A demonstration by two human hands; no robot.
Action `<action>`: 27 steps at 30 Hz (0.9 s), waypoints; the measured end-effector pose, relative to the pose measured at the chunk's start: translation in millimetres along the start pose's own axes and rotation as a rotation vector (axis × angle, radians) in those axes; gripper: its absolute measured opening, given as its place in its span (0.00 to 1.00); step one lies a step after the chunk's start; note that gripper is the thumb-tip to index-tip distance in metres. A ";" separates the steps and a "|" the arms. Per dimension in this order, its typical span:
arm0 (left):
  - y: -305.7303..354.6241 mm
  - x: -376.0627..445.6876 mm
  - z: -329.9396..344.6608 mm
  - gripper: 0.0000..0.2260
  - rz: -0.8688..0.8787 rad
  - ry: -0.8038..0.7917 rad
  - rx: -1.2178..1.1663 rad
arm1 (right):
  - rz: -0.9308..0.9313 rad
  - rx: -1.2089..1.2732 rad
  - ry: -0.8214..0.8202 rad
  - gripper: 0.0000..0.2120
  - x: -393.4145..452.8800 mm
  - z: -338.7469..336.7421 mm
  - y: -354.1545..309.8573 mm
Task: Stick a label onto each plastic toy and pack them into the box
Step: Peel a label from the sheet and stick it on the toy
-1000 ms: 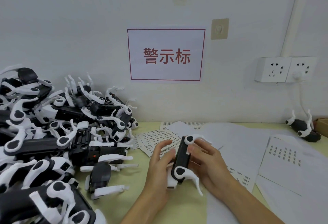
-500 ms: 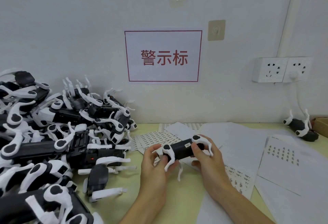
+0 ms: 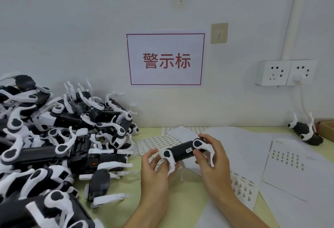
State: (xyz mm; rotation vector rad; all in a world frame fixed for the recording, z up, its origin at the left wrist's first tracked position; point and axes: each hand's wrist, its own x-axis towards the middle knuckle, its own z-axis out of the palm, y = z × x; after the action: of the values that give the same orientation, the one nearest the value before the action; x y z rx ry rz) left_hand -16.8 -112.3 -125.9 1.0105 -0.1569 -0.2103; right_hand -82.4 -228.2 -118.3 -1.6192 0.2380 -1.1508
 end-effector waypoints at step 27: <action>17.2 -25.4 0.7 0.27 0.585 -0.091 0.823 | 0.145 0.253 0.046 0.14 18.0 -16.0 -15.2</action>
State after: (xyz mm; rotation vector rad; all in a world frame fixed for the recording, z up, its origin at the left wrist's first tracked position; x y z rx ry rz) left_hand -39.9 -97.8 -111.7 1.7166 -0.6466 0.3800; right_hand -91.4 -244.3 -96.5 -1.3330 0.2263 -1.0618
